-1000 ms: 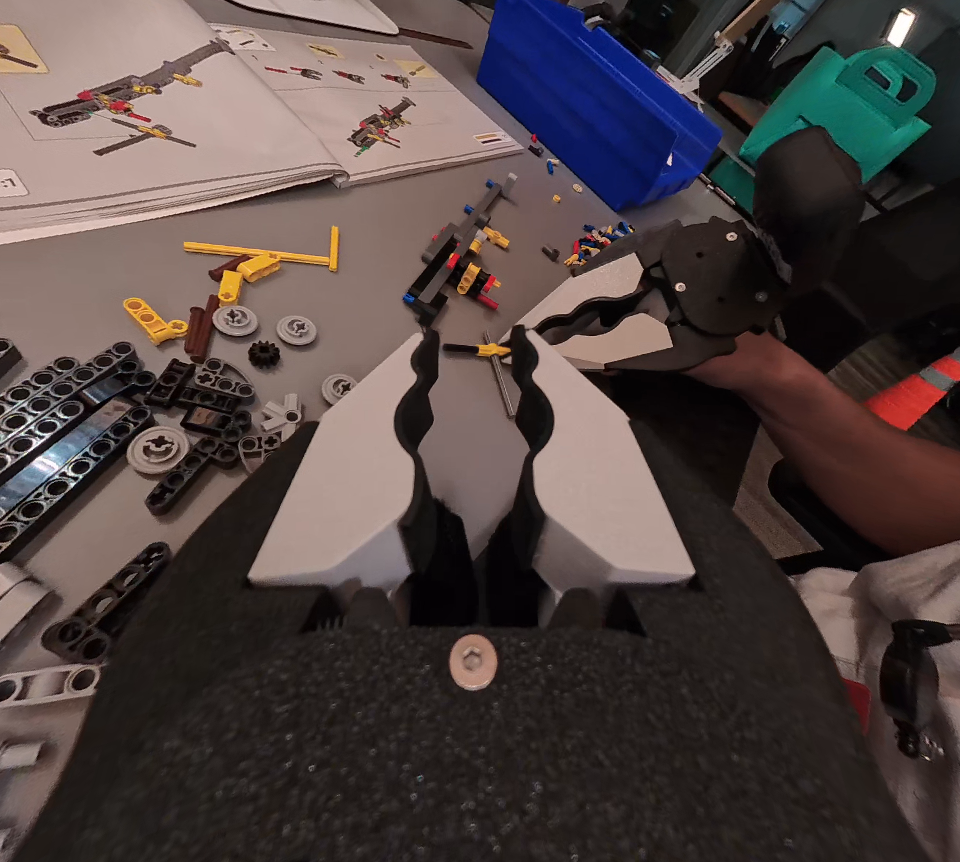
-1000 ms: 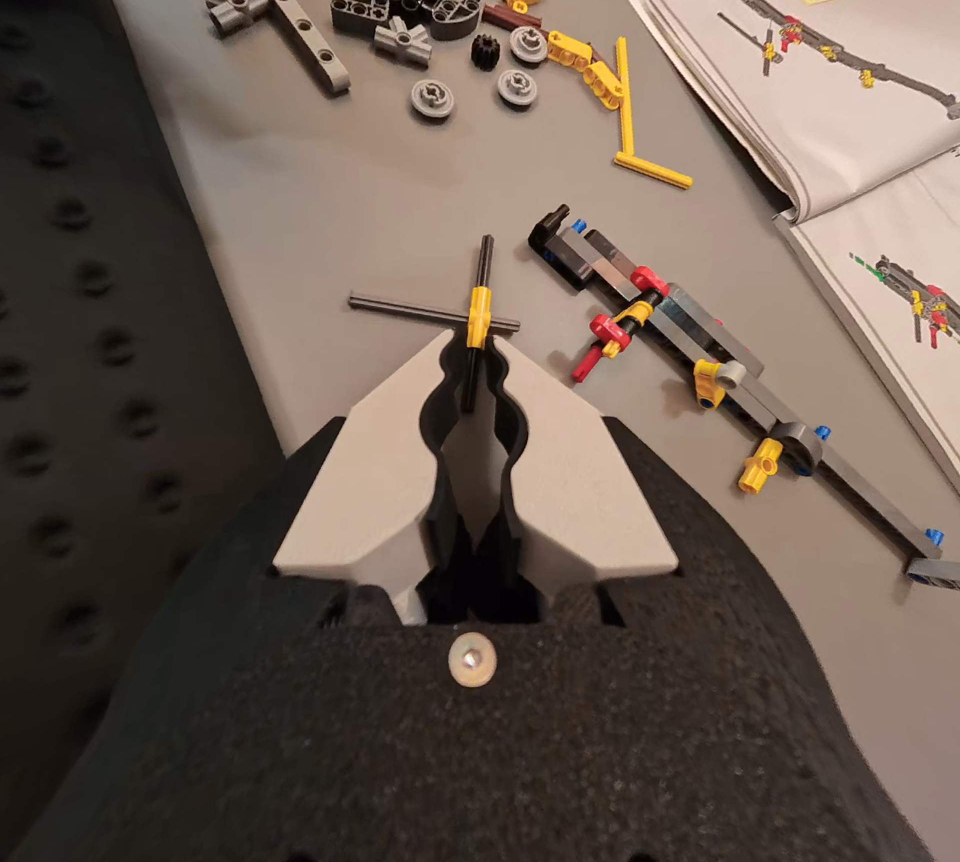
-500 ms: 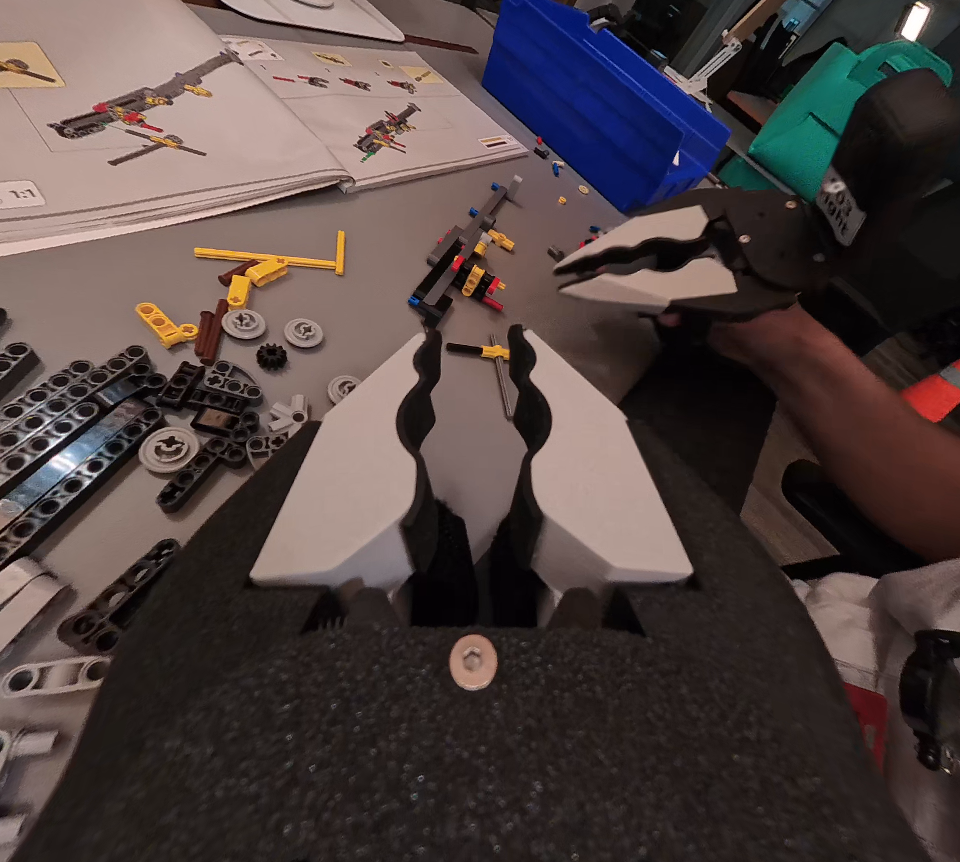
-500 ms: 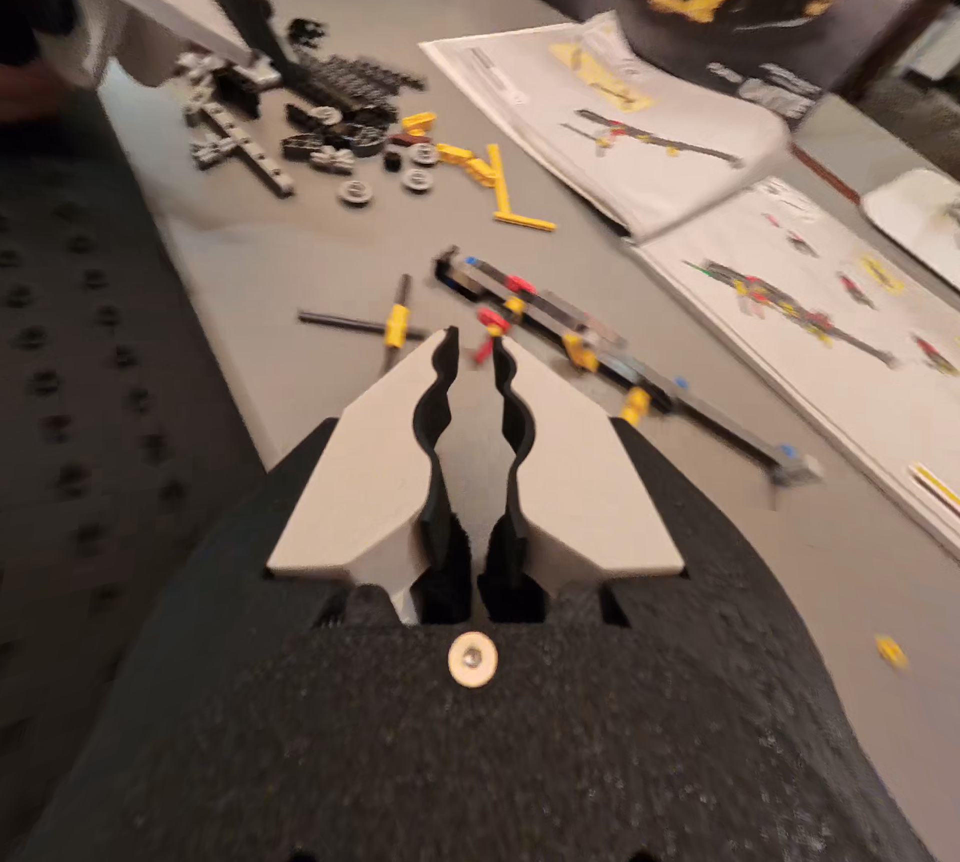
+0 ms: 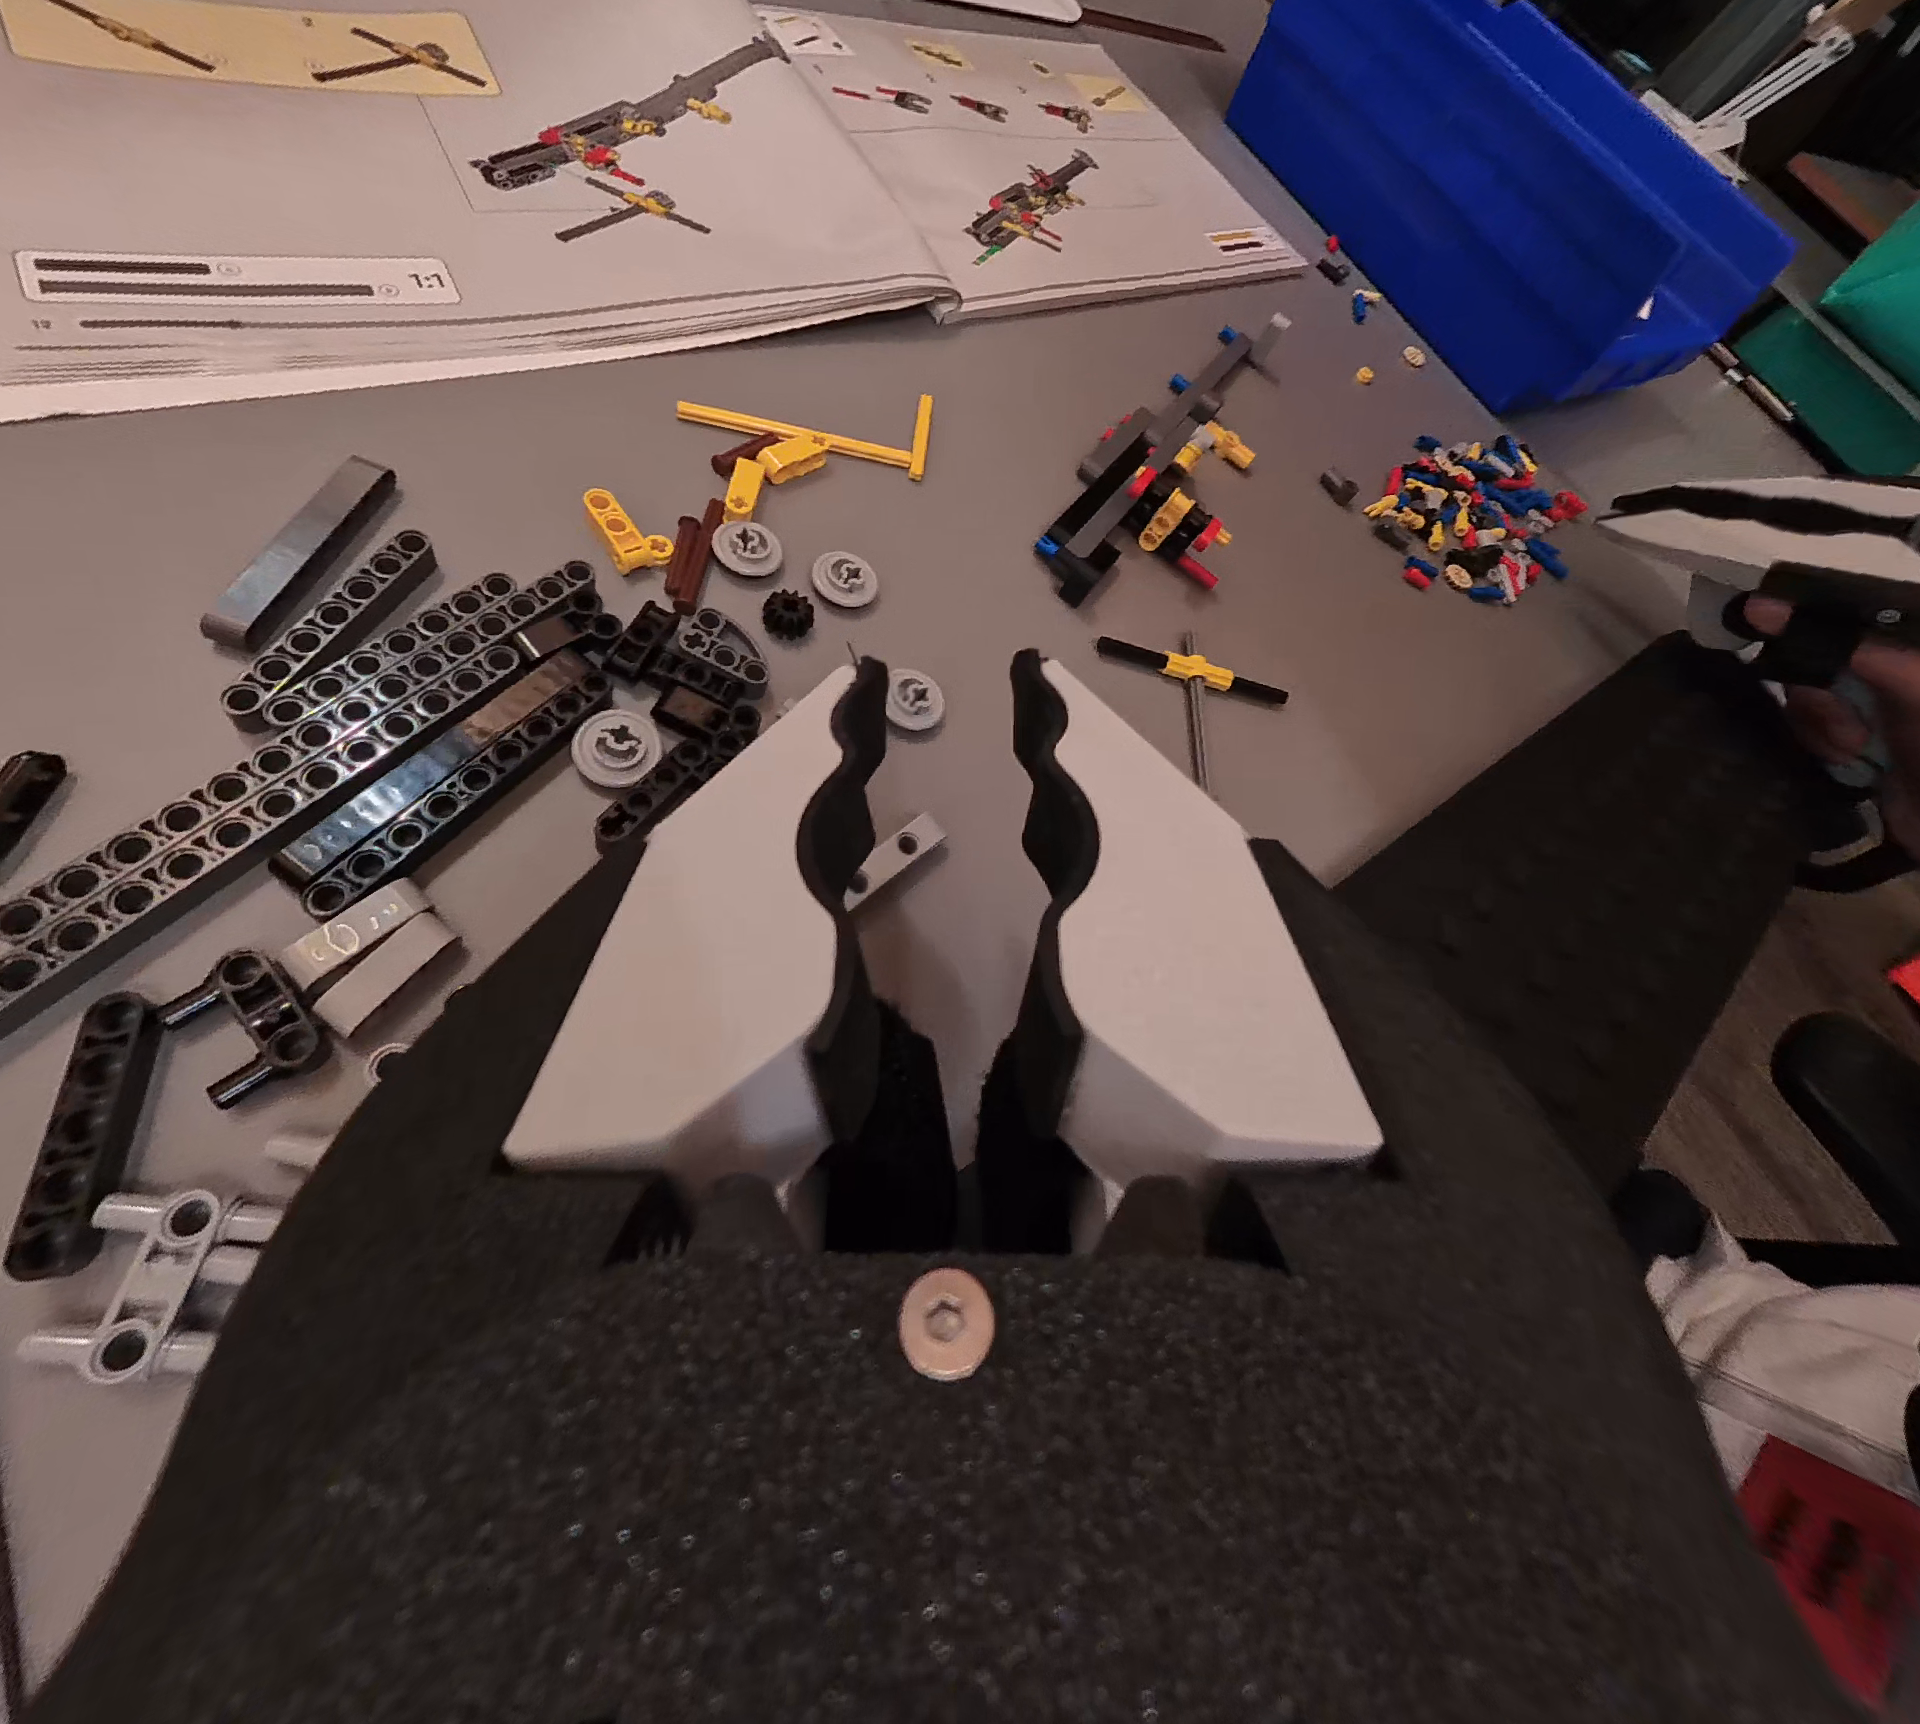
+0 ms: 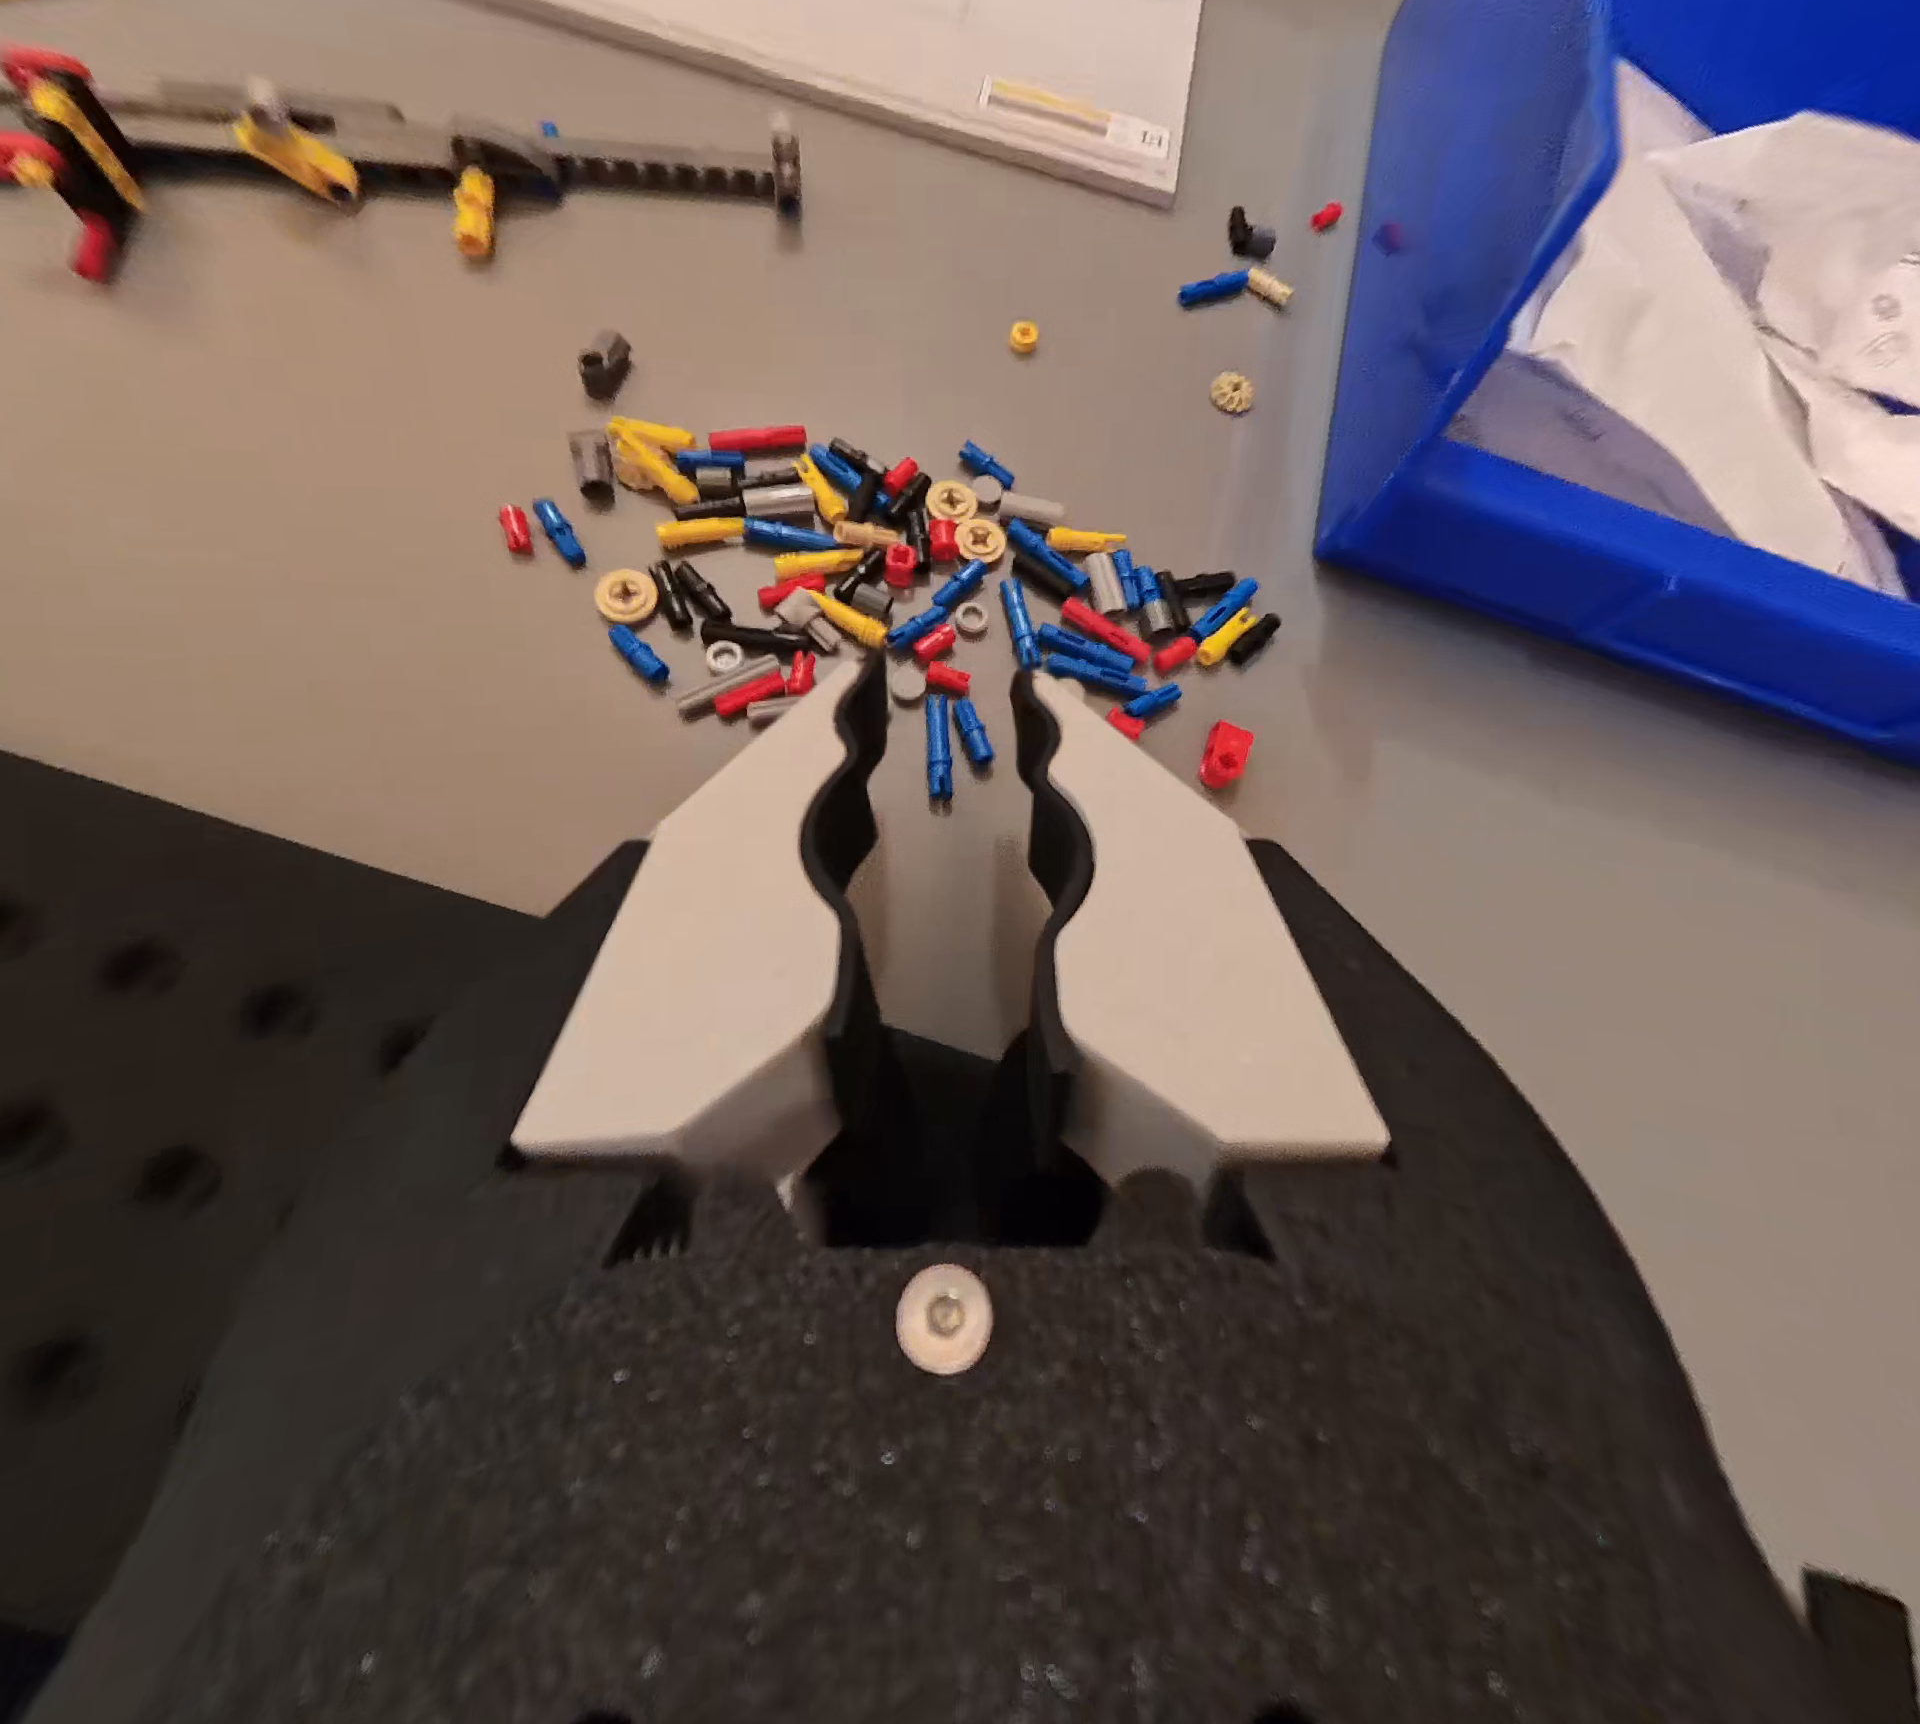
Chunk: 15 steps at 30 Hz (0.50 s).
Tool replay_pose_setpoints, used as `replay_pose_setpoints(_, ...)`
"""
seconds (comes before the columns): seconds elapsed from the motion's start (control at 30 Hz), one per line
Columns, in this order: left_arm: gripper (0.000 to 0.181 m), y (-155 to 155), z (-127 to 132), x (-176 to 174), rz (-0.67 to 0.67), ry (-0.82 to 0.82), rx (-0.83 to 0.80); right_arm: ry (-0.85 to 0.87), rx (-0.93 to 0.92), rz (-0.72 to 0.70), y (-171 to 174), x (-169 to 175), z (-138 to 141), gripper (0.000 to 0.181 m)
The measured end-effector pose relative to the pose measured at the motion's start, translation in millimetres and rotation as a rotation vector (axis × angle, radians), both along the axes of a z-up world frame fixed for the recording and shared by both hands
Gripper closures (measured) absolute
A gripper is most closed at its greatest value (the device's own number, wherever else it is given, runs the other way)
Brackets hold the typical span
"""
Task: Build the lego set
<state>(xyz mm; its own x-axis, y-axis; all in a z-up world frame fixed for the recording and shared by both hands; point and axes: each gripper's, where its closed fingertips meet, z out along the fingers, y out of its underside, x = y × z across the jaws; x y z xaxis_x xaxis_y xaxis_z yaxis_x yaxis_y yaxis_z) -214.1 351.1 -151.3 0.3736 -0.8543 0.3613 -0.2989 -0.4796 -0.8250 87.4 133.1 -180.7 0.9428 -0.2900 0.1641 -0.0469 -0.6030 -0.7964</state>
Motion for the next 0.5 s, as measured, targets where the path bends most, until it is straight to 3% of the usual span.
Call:
replay_pose_setpoints(0.1, 0.158, -1.1, -3.5, 0.9, -0.005, 0.024, 0.010, -0.018, -0.023, 0.010, -0.1, -1.5, -3.2, 0.157)
replay_pose_setpoints(0.33, 0.158, -2.4, -9.0, 3.0, -0.011, 0.063, 0.025, 0.132, 0.027, -0.021, -4.3, 5.7, -4.9, 0.156)
replay_pose_setpoints(0.5, 0.158, -4.4, -7.1, 3.4, -0.018, 0.061, 0.051, 0.109, 0.012, -0.038, -6.4, 11.5, -7.0, 0.156)
